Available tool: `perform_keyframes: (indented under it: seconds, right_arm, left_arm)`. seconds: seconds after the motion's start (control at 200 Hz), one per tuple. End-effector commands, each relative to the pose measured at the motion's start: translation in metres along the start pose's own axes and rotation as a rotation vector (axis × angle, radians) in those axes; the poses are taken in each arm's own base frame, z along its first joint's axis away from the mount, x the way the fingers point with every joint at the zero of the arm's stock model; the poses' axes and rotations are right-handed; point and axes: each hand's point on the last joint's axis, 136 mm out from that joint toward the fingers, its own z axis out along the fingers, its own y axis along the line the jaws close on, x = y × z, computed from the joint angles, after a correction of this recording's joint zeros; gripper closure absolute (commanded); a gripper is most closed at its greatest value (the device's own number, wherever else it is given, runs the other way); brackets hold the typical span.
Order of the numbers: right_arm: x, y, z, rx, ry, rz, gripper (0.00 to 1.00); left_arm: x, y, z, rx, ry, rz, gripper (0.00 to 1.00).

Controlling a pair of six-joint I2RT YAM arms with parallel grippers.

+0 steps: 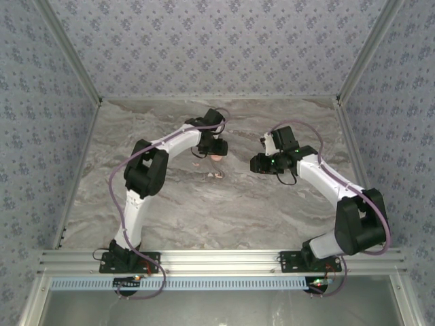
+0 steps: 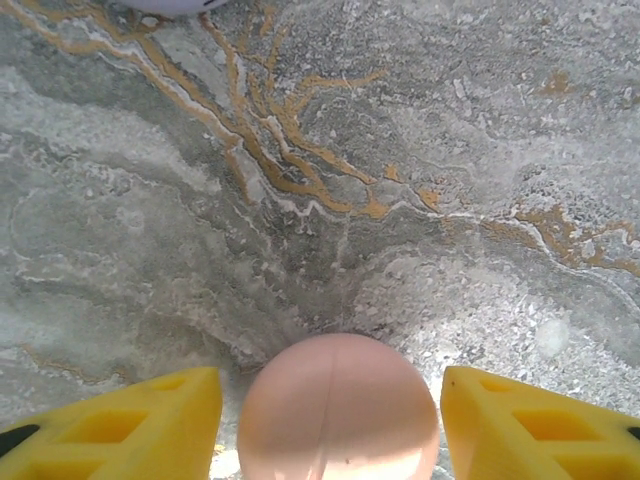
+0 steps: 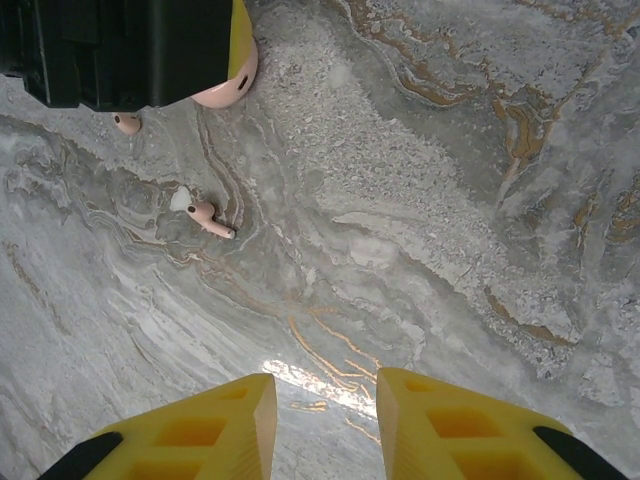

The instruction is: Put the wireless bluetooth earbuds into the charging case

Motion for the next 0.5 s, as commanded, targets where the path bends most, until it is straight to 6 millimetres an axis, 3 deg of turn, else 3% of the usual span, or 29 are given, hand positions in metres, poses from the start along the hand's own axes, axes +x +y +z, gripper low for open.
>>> perform_keyframes:
  seconds: [0.0,0.265,0.43,0.495]
  right_arm:
    - [0.001,-0.004,0.006,0.003,0.011,0.014,0.65]
    - [-0.007,0.001,0.020,-0.039,0.038,0.007,0.65]
    - [-0.017,0.006,0.042,-0.083,0.099,-0.002,0.66]
    - [-0.021,0.009,0.054,-0.099,0.123,-0.001,0.68]
  left_arm:
    - [0.000,0.000,-0.004,-0.006,0.024,0.023,0.38]
    - [-0.022,-0.007,-0.054,0.076,-0.085,0.015,0.34]
    - [-0.016,0.001,-0.079,0.160,-0.121,-0.033,0.36]
    - [-0.012,0.007,-0.082,0.196,-0.119,-0.057,0.43]
